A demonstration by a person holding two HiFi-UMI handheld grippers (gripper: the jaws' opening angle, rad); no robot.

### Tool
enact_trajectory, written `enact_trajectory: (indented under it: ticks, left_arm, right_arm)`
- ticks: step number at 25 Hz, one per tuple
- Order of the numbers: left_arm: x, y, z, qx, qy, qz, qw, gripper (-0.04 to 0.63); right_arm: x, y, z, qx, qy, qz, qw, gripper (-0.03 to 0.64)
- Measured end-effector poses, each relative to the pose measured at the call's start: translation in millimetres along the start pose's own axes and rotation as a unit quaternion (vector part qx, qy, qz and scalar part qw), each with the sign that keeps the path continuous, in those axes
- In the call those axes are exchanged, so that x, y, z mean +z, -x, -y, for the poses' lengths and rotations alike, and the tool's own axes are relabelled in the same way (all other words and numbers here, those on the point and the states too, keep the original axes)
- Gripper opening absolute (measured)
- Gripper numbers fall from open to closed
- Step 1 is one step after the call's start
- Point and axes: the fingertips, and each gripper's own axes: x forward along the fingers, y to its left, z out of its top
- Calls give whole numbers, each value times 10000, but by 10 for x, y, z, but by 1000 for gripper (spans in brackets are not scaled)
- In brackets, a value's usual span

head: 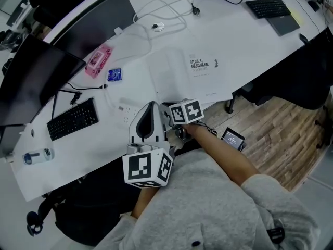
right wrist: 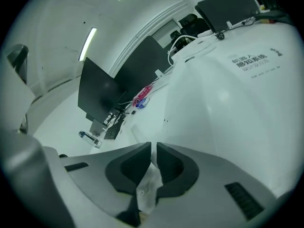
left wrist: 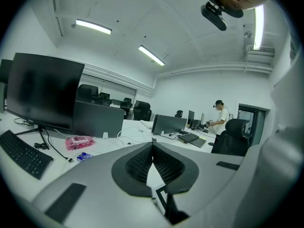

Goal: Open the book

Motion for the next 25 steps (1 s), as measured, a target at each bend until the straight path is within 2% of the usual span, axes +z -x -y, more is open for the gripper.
enact_trajectory:
  ticks: [4, 8, 14, 18, 21, 23, 25]
  left_arm:
    - [19, 9, -33, 19, 18, 17, 10000, 9]
    - [46, 8, -56, 24, 43, 48, 10000, 9]
    - [64, 8, -38, 16, 33, 63, 10000, 9]
    - [73, -2, -47, 41, 3, 78, 10000, 9]
    - [81, 4, -36, 37, -5, 104, 9999, 9]
    - [87, 6, -39, 46, 0, 115, 9999, 9]
    - [91, 4, -47, 55, 16, 120, 9999, 9]
  right_arm:
    - [-61, -89, -71, 228, -300, -203, 9991, 35]
    - [-100, -19, -20, 258, -420, -239, 9985, 35]
    - [-14, 349, 57, 71, 13, 88, 9999, 35]
    - [302, 784, 20, -37, 694, 590, 9958, 34]
    - [675, 1297, 35, -433, 1464, 1142, 9817, 34]
    - [967, 1728, 83, -940, 2005, 1628, 9615, 34]
    - [1195, 2165, 137, -1342, 2227, 2084, 9429, 34]
